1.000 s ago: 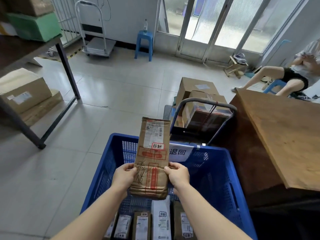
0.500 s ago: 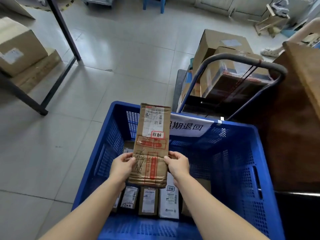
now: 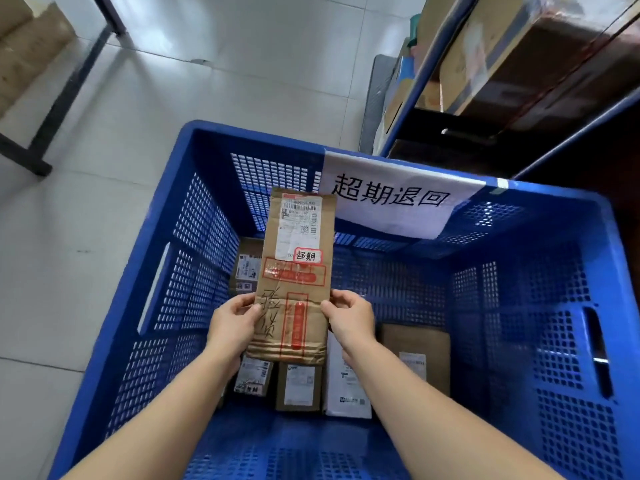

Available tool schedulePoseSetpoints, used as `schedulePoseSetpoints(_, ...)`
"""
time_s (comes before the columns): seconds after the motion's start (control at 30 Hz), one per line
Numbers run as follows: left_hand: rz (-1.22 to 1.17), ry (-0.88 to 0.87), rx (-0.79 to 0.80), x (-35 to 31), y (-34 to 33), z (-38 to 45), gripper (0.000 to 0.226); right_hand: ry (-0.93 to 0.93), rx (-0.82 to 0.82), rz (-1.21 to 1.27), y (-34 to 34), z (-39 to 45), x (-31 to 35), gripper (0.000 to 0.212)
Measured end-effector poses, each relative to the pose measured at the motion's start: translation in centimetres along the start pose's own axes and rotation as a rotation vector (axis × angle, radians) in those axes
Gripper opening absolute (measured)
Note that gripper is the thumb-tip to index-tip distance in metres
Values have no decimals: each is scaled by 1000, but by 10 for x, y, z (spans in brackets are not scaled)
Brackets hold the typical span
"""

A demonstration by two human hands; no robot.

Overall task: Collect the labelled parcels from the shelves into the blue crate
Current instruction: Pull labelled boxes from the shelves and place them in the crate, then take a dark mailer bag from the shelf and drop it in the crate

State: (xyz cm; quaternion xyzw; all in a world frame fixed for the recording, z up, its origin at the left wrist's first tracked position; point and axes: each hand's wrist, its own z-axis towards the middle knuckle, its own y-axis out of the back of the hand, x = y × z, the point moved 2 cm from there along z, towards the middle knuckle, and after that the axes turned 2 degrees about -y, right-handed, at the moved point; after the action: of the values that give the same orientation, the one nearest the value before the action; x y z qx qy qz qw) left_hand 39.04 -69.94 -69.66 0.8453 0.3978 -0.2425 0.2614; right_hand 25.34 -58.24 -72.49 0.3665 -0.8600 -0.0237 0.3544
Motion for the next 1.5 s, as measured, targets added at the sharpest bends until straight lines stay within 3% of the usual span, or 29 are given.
schedulePoseSetpoints(0.4,79,41,-7,73,-35,111,31,-80,-1,37,-43,110,-77,28)
schedulePoseSetpoints(0.9,114,45,48,124,-60,228,32,-39,3,-46,-113,229,-135,30)
schedulePoseSetpoints(1.03,142,69,36,134,-63,242,36,-89,42,-63,-118,236,-143,30)
schedulePoseSetpoints(1.3,202,135,85,134,-77,240,40,-213,190,-28,-130,257,-165,54)
schedulePoseSetpoints(1.5,223,124,50,120,-75,221,43,-186,200,-70,-107,206,-122,55)
